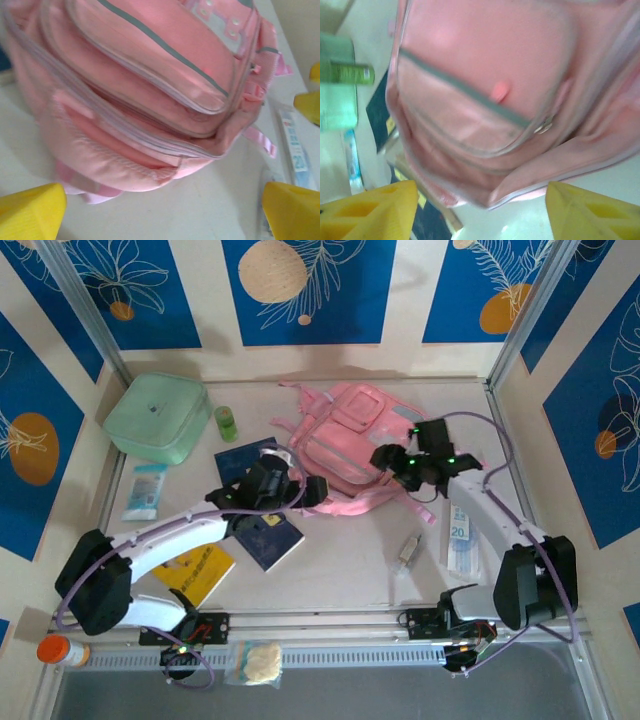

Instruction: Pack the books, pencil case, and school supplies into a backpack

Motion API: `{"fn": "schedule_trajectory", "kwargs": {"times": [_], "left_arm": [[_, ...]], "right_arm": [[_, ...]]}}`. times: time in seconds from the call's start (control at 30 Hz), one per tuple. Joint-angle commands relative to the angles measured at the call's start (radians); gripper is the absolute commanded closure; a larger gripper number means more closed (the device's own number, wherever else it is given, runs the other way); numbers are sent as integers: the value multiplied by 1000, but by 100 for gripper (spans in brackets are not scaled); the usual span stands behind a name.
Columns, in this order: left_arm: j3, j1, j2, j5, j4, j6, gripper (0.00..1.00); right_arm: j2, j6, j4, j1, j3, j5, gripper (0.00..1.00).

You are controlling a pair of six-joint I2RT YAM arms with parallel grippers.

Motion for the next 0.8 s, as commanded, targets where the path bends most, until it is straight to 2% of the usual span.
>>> {"fn": "schedule_trajectory", "kwargs": {"times": [0.0, 0.2, 0.33, 0.63, 0.77], "left_arm": [[41, -40, 59, 61, 95, -54, 1], [100, -94, 175, 23, 93, -84, 1], [114, -102, 238, 22, 127, -90, 1], [175, -95, 358, 25, 119, -79, 1], [198, -60, 411, 48, 150, -67, 1]], "right_arm": [[6, -45, -67, -121, -39, -60, 28], [95, -64, 8, -314, -53, -99, 19], [208, -60, 74, -342, -29, -119, 21], [395, -66, 149, -344, 43, -152, 50], [418, -73, 165, -350, 58, -160, 70]]}}
